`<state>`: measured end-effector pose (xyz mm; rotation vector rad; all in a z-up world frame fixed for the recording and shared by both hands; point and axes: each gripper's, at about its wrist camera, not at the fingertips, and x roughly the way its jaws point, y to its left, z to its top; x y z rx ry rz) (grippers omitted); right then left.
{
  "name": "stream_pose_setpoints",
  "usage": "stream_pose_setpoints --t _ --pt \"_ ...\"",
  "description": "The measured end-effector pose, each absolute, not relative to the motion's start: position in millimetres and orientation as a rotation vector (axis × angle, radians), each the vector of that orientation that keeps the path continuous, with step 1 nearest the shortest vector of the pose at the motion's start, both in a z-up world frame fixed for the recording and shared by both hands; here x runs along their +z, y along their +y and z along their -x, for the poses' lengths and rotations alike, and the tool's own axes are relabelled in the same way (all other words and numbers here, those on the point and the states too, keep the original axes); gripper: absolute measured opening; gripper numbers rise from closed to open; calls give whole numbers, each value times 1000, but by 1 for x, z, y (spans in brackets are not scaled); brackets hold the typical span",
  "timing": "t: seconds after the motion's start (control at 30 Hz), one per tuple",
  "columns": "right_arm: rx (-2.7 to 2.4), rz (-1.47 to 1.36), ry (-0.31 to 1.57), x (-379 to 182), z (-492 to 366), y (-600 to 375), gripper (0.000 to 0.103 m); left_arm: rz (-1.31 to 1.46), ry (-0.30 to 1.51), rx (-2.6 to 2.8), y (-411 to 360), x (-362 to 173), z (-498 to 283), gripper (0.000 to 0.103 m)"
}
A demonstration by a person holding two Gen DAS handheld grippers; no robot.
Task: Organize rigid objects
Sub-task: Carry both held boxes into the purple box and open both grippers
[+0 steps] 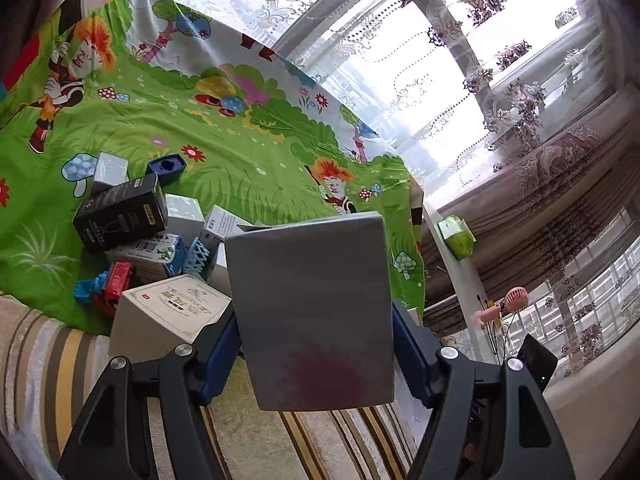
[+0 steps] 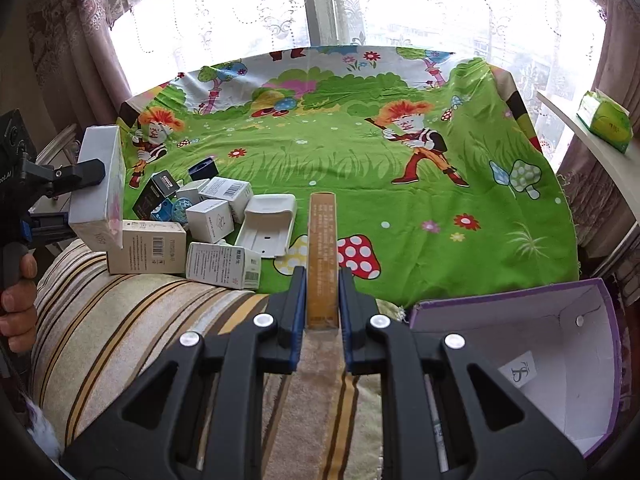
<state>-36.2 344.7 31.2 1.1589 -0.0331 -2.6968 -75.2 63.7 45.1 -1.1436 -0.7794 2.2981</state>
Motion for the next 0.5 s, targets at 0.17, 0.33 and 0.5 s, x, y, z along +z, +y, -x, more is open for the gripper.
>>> stream_pose_setpoints --t 0.17,0.33,0.5 --pt "-2749 -1193 -81 28 20 378 19 1174 -728 2217 100 43 71 70" --pt "-2803 -1231 -127 24 9 407 19 1216 -669 2116 142 38 68 70" --pt "-2843 -1262 -166 22 0 432 19 1263 -593 2015 187 30 62 70"
